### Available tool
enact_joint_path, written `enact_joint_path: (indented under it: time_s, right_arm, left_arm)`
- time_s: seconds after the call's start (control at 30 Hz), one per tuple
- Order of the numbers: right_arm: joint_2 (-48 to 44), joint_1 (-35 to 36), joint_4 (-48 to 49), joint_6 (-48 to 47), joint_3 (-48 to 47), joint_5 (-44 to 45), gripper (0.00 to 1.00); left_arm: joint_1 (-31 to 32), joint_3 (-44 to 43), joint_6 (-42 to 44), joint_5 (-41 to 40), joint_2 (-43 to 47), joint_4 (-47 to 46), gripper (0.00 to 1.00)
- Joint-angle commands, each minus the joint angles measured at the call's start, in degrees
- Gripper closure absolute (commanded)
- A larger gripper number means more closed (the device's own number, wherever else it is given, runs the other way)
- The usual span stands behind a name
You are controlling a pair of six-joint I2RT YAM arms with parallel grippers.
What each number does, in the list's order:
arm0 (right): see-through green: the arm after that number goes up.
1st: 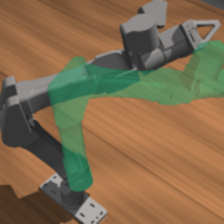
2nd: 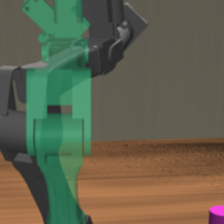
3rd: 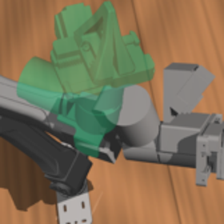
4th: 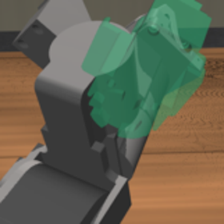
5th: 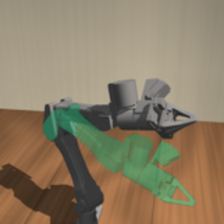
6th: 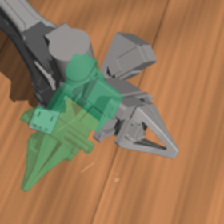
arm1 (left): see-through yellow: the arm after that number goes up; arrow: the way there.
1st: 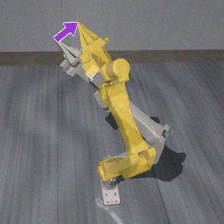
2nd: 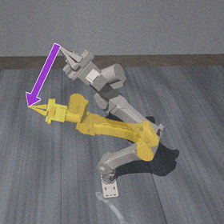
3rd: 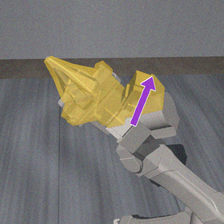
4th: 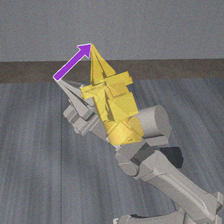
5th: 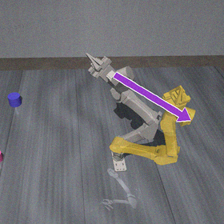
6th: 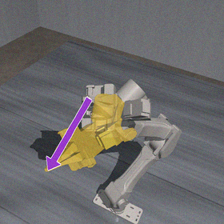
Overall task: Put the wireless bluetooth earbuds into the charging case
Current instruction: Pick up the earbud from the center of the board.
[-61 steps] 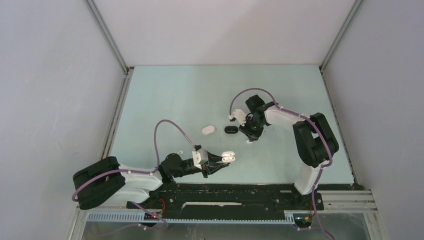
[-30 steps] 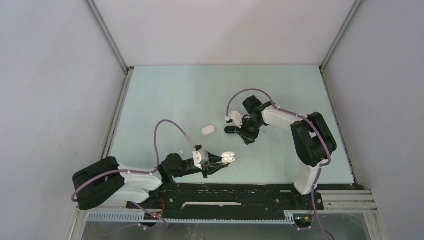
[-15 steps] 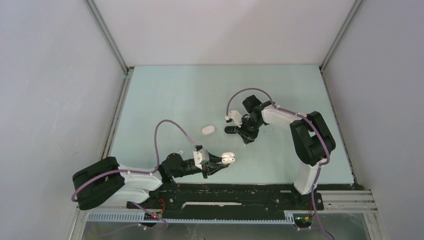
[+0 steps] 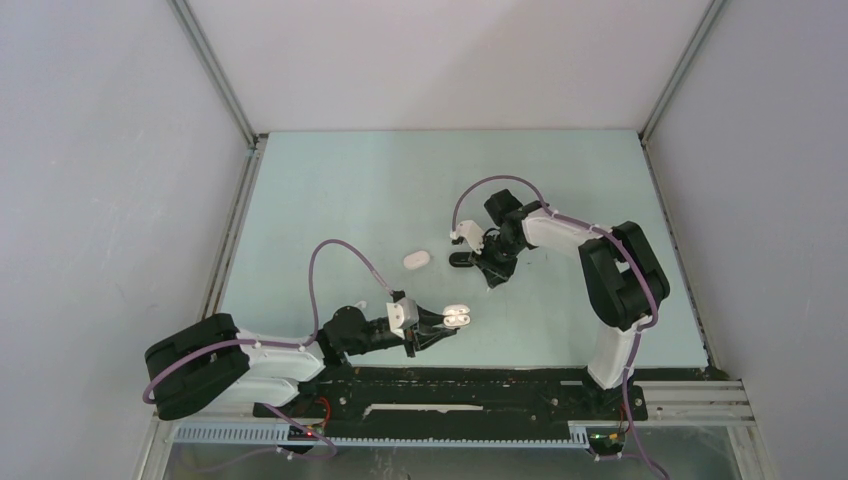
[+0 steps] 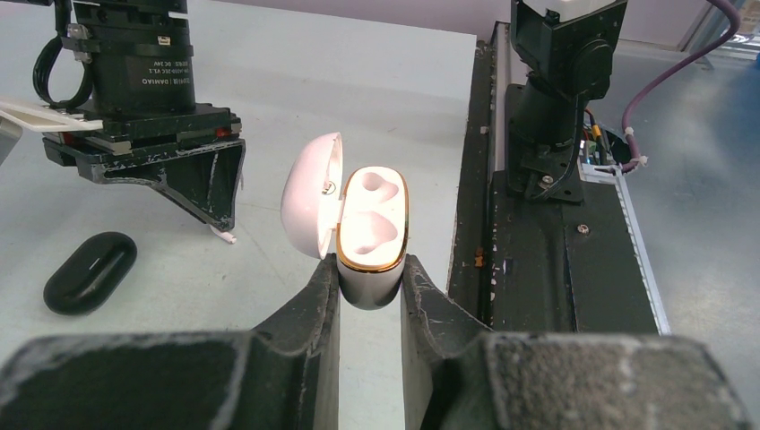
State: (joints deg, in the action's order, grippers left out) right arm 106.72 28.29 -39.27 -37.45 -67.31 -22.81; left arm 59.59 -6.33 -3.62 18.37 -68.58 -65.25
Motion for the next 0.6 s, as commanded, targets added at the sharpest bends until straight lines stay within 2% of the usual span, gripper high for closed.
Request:
enact_joint_path:
  time_s: [0.0,0.17,0.37,0.47,0.57]
  right_arm:
    - [0.4,0.2,-2.4,0.4,0.7,-0.2,0.84]
    - [-5.9,0.8,-3.1,1.6,0.7,0.5,0.87]
    - [-16.8,2.8,-4.8,0.8,0.7,5.9,0.9]
    - [-22.2,4.4,-5.4,0.0,0.7,7.6,0.99]
    - [-26.9,6.6,-4.9,-0.7,0.8,9.4,1.0]
  left_arm:
    - [-0.4,-1.2,0.2,0.1,1.1,-1.1,1.0]
    - [-0.4,-1.1,0.1,-0.9,1.4,-1.1,1.0]
    - [-0.6,-1.3,-0.7,-3.0,0.3,-1.1,1.0]
    - [-1.7,-1.9,-2.7,-4.1,-1.2,-1.1,1.0]
    - [-3.4,-2.2,-4.7,-4.3,-2.1,-1.3,1.0]
